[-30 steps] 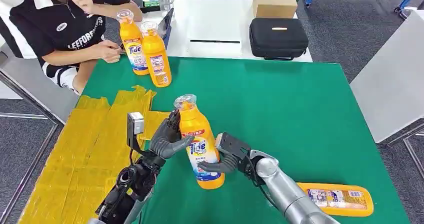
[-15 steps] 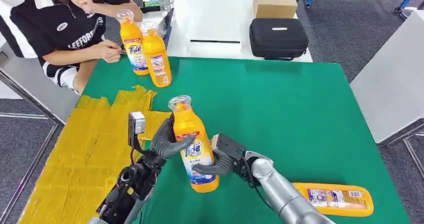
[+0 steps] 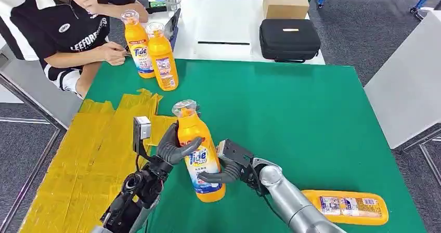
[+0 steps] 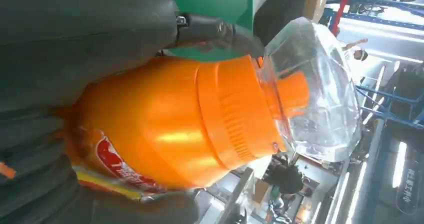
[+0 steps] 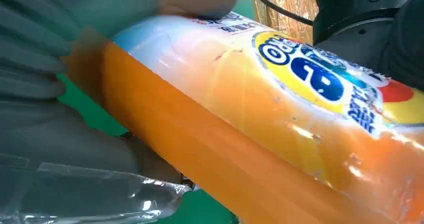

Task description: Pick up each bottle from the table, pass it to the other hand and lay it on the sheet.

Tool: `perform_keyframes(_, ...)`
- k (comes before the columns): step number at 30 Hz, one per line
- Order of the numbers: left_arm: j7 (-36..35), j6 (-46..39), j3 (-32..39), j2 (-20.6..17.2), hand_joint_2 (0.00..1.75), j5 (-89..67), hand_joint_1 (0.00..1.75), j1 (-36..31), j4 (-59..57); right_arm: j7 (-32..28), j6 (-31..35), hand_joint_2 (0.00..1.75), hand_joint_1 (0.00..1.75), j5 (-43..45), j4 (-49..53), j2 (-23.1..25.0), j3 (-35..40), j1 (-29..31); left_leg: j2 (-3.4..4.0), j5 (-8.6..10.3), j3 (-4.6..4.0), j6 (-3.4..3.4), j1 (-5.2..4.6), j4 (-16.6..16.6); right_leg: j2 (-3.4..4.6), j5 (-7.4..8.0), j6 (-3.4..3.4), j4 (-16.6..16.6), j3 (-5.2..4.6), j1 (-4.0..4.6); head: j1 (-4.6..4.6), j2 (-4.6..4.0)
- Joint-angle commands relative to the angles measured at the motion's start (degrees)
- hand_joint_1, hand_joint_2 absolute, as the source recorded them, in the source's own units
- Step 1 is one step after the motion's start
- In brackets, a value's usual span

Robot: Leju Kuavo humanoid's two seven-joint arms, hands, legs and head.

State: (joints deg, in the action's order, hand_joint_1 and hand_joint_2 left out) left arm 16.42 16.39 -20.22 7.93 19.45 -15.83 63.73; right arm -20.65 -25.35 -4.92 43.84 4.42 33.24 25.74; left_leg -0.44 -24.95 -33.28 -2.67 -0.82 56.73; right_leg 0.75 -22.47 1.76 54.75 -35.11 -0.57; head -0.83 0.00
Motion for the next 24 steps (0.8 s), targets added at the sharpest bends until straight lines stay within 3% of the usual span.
perform_keyframes(1,0.2,0.7,-0.8,-0.6,1.75,1.0,1.75,-1.7,-1.6,0.6,-0.3,1.75,1.75,0.3,-1.3,-0.3,1.8,2.0,0.03,-0.14,0.25,0.18,0.06,0.0,-0.05,-0.13,-0.05,0.0,0.25,0.06,0.0,0.0)
perform_keyframes(21,0.3,0.6,-0.4,-1.1,1.75,1.1,1.75,-1.0,0.0,0.2,2.0,1.75,1.75,-0.1,0.5,-0.9,1.0,1.3,0.02,-0.1,0.19,0.15,0.04,0.0,-0.05,-0.09,-0.04,0.0,0.19,0.04,0.0,0.0)
perform_keyframes(22,0.2,0.5,-0.3,-1.1,1.75,1.1,1.75,-0.9,0.2,0.2,2.8,1.75,0.26,-0.2,1.0,-1.0,0.7,1.1,0.02,-0.08,0.15,0.13,0.04,0.0,-0.05,-0.07,-0.04,0.0,0.15,0.04,0.0,0.0)
perform_keyframes(23,0.5,0.0,0.2,-1.3,1.75,0.9,1.75,-0.5,0.8,0.4,4.8,1.75,0.0,-0.9,2.4,-1.1,0.2,0.5,0.05,-0.28,0.46,0.28,0.12,0.1,-0.08,-0.25,-0.09,0.0,0.47,0.12,0.0,0.0)
perform_keyframes(24,0.4,-0.1,0.4,-1.4,1.75,1.0,1.75,-0.3,1.2,0.6,5.2,1.75,0.0,-1.0,3.4,-1.2,0.0,0.1,0.02,-0.11,0.21,0.15,0.04,0.0,-0.06,-0.11,-0.04,0.0,0.21,0.04,0.0,0.0)
